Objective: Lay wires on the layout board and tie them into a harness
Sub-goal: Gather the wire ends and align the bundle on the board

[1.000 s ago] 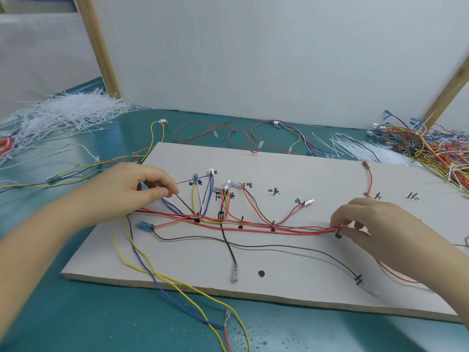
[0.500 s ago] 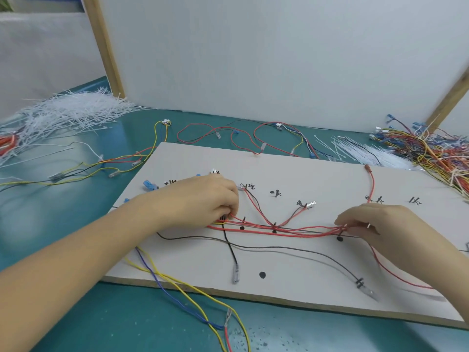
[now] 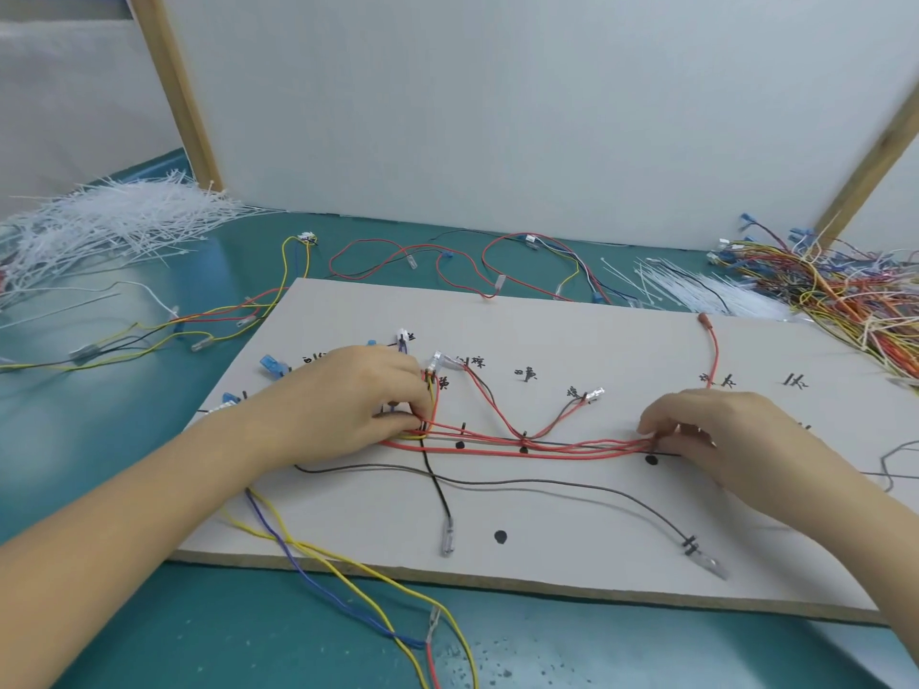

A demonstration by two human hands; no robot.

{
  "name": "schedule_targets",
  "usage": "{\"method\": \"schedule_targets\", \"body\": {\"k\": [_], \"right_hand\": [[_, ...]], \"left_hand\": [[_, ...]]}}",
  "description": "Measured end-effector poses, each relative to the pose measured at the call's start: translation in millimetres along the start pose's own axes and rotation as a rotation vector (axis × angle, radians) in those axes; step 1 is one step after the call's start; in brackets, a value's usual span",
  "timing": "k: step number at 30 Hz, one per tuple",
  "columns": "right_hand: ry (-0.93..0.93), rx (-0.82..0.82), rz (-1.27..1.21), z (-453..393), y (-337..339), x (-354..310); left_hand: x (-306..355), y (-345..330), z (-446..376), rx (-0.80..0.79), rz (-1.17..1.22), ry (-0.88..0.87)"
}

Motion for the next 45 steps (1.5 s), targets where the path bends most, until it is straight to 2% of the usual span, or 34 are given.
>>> {"method": "schedule_targets", "body": {"k": [4, 8, 14, 22, 27, 37, 45], "right_hand": [[0.064, -0.009, 0.012, 1, 1, -7], [0.035, -0.101, -0.023, -4, -2, -5], [-0.025, -0.172, 0.017, -13, -5, -1], [0.107, 0.085, -0.032, 2, 8, -6], [0.141, 0.178, -0.069, 7, 11, -5], [0.077, 0.195, -0.152, 6, 10, 4], [0.004, 0.198, -0.237, 6, 9, 14]], "left_hand": [[8, 7, 5, 0.074, -0.082, -0.012], [19, 3, 9, 0.062, -0.175, -0.075], [16, -1, 20, 0.068, -0.133, 0.023], [10, 2, 22, 0.079, -0.107, 0.124], [3, 3, 25, 0.101, -0.022, 0.209], [-7, 3, 34, 0.142, 0.071, 0.295], [8, -4, 32, -0.023, -0.048, 0.233]]}}
Point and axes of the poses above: each hand's wrist, its own z-axis away from the middle knuckle, its own y-axis out of the back of the hand, x = y × z, the point moved 10 cm from there along -z, towards the middle knuckle, and after that the axes turned 13 degrees about -y, right-handed, at the moved point
